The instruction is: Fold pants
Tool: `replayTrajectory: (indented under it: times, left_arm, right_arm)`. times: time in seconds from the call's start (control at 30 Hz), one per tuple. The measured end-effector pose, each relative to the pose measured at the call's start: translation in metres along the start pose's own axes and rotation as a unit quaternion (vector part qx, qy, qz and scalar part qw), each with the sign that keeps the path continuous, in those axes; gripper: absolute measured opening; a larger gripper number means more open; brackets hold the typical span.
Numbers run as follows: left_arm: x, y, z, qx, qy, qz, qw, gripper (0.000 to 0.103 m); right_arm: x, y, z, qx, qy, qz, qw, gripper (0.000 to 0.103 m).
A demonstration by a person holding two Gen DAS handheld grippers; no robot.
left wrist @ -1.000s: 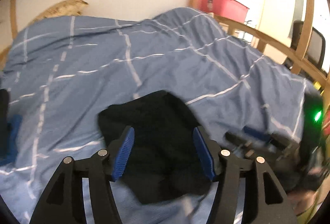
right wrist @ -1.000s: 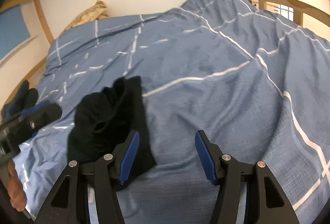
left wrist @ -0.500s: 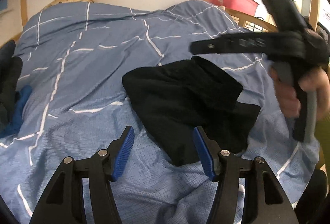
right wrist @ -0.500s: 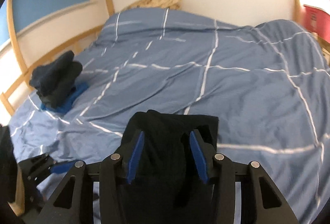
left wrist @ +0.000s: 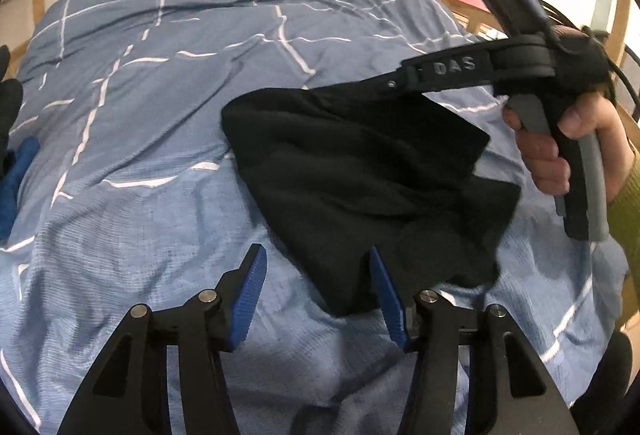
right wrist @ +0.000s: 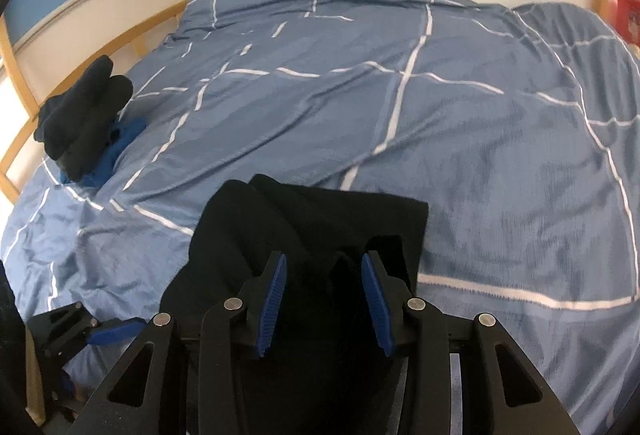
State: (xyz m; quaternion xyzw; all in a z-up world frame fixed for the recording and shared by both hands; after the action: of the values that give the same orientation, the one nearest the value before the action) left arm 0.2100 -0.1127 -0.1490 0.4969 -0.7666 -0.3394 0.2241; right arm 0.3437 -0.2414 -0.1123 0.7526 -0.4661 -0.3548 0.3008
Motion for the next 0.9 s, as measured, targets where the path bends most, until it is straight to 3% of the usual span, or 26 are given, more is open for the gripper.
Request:
replayTrajectory:
  times: [0.27, 0.37, 0.67, 0.87, 0.9]
  left_arm:
    - [0.013, -0.007, 0.01, -0.024, -0.026, -0.021, 0.9992, 0.052]
    - [0.01, -0.008, 0.009, -0.025, -0.017, -0.018, 0.9994, 0.042]
    - [0.008, -0.008, 0.011, -0.019, -0.01, -0.017, 0.9996, 0.042]
    - [0.009, -0.009, 0.01, -0.02, -0.014, -0.02, 0.9995, 0.031]
    - [0.009, -0.01, 0.01, -0.02, -0.012, -0.018, 0.9996, 0.025]
  right_arm:
    - [0.003, -0.007, 0.007, -0.006, 0.001, -0.01, 1.0, 0.041]
    - [0.002, -0.01, 0.005, -0.006, 0.001, -0.005, 1.0, 0.041]
    - [-0.013, 0.023, 0.009, 0.045, 0.06, 0.024, 0.997, 0.041]
    - [-0.012, -0.001, 0.001, 0.007, 0.058, 0.017, 0.998, 0.041]
    - [-0.011, -0.003, 0.001, 0.005, 0.053, 0.014, 0.998, 0.041]
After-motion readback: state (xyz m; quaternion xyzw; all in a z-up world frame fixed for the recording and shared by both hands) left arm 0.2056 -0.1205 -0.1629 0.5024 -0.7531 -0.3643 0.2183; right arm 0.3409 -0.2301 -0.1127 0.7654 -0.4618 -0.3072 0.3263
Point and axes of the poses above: each gripper's, at about its wrist camera, not at the fingertips, and y roughly against the way its jaws point, x to its right, z to its underside, the point moved 2 cm from there along -y, roughly the way its jaws point, and after that the axes turned 10 degrees about -y, right-handed, at the moved point
